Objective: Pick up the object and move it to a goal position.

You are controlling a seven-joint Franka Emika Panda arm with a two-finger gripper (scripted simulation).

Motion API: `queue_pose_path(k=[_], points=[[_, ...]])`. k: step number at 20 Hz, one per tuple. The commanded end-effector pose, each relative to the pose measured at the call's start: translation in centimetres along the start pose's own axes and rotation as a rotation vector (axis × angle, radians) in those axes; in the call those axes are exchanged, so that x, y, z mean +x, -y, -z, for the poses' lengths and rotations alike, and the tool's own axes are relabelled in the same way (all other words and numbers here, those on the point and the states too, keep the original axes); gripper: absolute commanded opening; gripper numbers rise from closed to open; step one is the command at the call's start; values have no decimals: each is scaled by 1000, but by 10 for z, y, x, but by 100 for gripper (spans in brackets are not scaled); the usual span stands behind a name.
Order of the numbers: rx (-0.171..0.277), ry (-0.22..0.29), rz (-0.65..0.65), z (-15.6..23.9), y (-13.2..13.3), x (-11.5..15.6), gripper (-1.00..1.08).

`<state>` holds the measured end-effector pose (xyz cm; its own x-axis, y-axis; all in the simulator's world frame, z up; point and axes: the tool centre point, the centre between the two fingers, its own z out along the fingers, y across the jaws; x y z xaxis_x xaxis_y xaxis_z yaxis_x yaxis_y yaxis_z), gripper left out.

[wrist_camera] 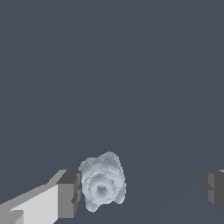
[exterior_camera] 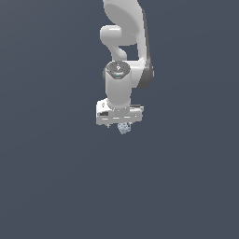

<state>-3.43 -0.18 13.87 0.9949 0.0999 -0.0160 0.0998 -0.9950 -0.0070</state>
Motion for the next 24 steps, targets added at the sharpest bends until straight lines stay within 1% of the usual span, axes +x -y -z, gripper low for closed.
queue_pose_path(k=[1, 7, 12, 16, 20, 24], points=[[-3, -3, 65, -12, 8, -11, 100], [-8, -10, 206, -35, 24, -36, 100], [-9, -14, 275, -46, 32, -49, 100], [-9, -15, 297, -49, 34, -54, 100], [-9, -14, 292, -49, 34, -53, 100], [-9, -14, 294, -59, 34, -53, 100]])
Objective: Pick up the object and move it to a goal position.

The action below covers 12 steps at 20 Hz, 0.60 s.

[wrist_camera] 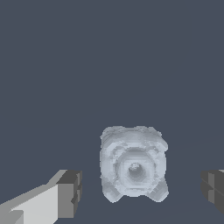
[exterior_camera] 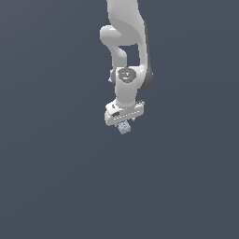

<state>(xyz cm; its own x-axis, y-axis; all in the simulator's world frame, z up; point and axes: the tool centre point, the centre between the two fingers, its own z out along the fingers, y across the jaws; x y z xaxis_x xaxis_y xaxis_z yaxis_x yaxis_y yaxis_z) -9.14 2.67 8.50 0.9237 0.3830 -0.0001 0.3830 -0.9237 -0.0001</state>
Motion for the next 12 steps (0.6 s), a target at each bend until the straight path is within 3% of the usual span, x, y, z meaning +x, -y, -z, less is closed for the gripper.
queue_pose_path(k=[1, 12], points=[[0, 1, 1, -8, 0, -1, 100], [0, 0, 5, -44, 1, -1, 100]])
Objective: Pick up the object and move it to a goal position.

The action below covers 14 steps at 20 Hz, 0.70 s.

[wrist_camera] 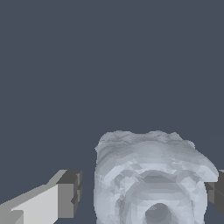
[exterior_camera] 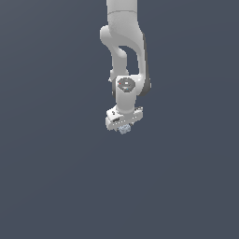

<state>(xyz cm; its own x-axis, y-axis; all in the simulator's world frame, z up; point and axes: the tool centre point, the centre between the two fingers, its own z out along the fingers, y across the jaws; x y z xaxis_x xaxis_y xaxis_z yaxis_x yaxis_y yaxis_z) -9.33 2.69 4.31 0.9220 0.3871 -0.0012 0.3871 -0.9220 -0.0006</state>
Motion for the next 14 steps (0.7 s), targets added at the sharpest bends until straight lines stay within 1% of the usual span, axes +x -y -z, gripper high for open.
queue_pose_path(k=[1, 2, 14], points=[[0, -1, 0, -2, 0, 0, 100], [0, -1, 0, -2, 0, 0, -100], [-1, -2, 0, 0, -1, 1, -100]])
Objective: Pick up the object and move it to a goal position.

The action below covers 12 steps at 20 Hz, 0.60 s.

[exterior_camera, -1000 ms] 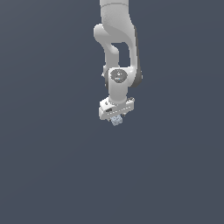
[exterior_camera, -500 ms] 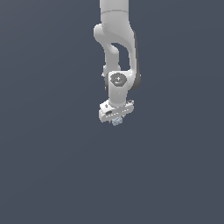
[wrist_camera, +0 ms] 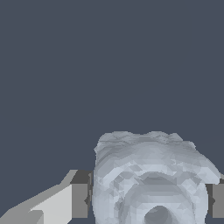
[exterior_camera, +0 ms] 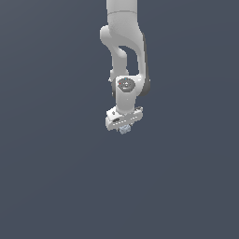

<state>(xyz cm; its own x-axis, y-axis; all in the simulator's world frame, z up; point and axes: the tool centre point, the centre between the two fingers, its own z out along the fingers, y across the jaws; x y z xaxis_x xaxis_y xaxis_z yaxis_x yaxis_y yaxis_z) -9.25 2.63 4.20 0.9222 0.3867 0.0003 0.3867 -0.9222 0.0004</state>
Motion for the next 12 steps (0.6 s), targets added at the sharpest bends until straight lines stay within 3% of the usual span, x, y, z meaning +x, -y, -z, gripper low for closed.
queue_pose_path(k=[1, 12], points=[[0, 0, 0, 2, -1, 1, -100], [0, 0, 0, 42, -28, 17, -100]])
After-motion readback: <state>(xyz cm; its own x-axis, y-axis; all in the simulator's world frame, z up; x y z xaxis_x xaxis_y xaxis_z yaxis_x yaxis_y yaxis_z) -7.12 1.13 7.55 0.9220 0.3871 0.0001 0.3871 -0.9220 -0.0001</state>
